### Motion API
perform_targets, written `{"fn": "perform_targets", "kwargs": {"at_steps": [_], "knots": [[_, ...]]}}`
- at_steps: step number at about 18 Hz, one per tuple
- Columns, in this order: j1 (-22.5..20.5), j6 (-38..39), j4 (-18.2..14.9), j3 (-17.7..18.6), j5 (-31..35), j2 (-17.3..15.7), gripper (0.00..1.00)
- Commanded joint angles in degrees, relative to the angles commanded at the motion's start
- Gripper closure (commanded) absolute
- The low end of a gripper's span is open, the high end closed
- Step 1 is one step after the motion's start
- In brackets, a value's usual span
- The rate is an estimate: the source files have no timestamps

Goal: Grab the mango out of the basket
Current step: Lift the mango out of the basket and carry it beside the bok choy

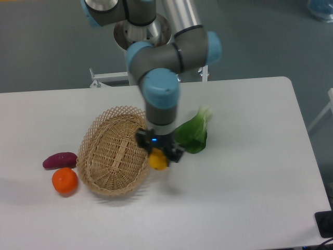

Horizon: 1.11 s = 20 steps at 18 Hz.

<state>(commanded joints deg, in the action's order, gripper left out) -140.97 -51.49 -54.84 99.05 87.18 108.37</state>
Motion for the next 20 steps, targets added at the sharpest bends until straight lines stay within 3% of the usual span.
{"fn": "perform_targets", "kwargs": {"at_steps": [8,11,20], "knots": [[-7.48,-12.82,0.09,-2.81,0.97,1.50,0.70],[-8.01,-18.63,0.26,-3.25,2.64,1.93,0.67],[-10.12,-23.04,-0.26,-10.28,2.91,6.76,0.65]]}}
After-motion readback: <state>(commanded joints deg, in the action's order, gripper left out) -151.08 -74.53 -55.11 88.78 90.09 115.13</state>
